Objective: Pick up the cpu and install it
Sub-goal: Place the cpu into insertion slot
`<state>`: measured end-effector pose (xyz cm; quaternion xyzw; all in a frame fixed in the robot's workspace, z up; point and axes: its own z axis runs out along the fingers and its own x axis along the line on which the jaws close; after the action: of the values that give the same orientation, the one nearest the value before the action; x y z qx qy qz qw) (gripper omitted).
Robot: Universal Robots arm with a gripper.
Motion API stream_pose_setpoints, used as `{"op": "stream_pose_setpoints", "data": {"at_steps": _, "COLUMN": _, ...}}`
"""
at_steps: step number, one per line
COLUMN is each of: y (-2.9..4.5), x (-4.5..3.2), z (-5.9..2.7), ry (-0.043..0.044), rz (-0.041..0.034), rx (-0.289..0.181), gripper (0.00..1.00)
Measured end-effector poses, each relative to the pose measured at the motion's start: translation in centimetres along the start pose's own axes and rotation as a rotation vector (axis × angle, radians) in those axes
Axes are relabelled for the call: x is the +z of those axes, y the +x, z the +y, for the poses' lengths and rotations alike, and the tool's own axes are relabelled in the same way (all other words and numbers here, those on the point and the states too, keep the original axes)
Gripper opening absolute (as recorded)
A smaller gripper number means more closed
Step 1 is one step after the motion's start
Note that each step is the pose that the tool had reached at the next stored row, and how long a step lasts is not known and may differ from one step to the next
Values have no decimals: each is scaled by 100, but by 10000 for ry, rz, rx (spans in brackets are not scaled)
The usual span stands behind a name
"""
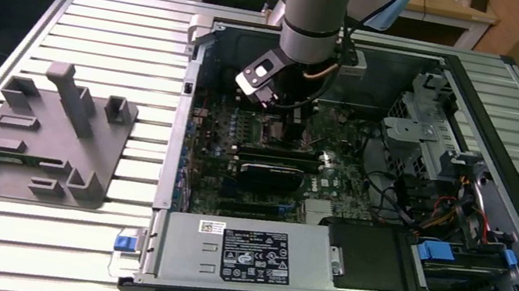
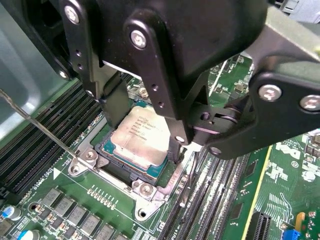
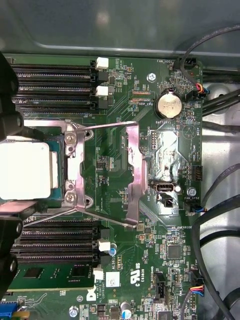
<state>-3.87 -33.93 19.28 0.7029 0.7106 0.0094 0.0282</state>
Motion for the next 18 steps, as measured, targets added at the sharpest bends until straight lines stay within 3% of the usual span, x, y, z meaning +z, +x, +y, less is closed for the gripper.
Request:
{"op": "stream_pose_setpoints", "data": {"at_steps": 1, "y": 0, "x": 0, "z": 0, "ry": -1, "rz": 1, "rx": 0, "gripper": 55}}
{"op": "stream_pose_setpoints", "data": {"at_steps": 18, "y": 0, "x": 0, "z": 4, "ry": 3, "rz": -8, "rx": 196, "gripper": 54}}
